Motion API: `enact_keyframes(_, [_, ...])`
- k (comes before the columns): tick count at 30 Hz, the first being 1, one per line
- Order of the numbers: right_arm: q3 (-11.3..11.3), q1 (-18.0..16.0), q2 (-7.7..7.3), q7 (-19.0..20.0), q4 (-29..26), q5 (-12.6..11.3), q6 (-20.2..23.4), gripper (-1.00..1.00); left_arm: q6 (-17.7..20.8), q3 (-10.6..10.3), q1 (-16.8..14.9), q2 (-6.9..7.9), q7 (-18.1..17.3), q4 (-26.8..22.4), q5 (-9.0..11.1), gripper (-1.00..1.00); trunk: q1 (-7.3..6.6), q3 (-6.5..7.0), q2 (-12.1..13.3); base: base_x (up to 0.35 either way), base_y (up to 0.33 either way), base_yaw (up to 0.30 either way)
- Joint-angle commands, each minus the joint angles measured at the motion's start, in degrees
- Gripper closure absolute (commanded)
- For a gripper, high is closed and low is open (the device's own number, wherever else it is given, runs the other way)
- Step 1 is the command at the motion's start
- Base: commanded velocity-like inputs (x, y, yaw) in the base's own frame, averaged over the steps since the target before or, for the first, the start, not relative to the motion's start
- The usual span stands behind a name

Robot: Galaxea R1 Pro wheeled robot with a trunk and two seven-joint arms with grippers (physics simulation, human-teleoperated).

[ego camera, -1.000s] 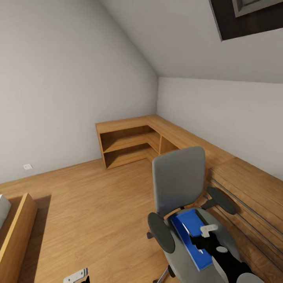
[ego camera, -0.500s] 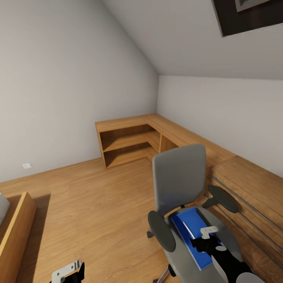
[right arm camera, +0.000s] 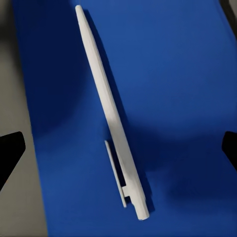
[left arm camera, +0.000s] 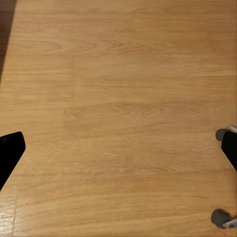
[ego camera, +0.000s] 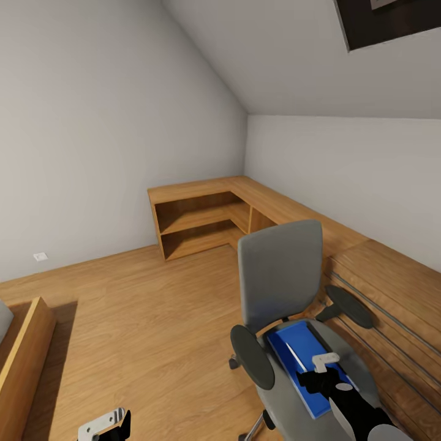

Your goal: In the bedroom, organize the workspace by keeping the computer under the desk, ensuring the monitor is on the desk, placing the keyboard on the desk next to the monitor, placing the mouse on the desk next to the keyboard, moving the folder from the swivel chair onto the desk next to the mouse, stacking the notebook on top of the folder with the pen on top of the notebook, and positioning the swivel chair next to the desk.

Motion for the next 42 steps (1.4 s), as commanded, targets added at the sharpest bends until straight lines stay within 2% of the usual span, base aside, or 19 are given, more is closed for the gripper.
enact_keyframes(1, [0.0,0.0,-0.02,0.1,-0.1,0.6,0.1,-1.00,0.2,-0.1,0.0,0.05,0.4,-0.1,0.3,-1.00,0.23,-0.23,-0.4,0.000,0.000,0.000])
enact_keyframes(8, [0.0,0.0,-0.04,0.1,-0.1,0.6,0.1,-1.00,0.2,-0.1,0.0,0.02,0.4,-0.1,0.3,-1.00,1.77,-1.49,-3.3,0.000,0.000,0.000])
enact_keyframes(18, [0.0,0.0,-0.08,0.4,-0.1,0.6,0.1,-1.00,0.2,-0.2,0.0,-0.06,0.4,0.2,0.2,-1.00,1.77,-1.49,-3.3,0.000,0.000,0.000])
enact_keyframes(23, [-0.1,0.0,-0.22,2.5,-0.1,0.6,0.1,-1.00,0.2,-0.2,0.0,-0.07,0.4,0.4,0.2,-1.00,1.77,-1.49,-3.3,0.000,0.000,0.000])
enact_keyframes(30, [-0.1,-0.1,-1.53,6.1,-0.1,0.6,1.5,-1.00,0.2,-0.2,0.0,-0.12,0.4,0.5,0.2,-1.00,1.77,-1.49,-3.3,0.000,0.000,0.000])
enact_keyframes(42, [-0.1,-0.1,-2.05,7.0,-0.5,0.4,2.5,-1.00,0.2,-0.3,0.0,-0.15,0.4,0.7,0.2,-1.00,1.77,-1.49,-3.3,0.000,0.000,0.000])
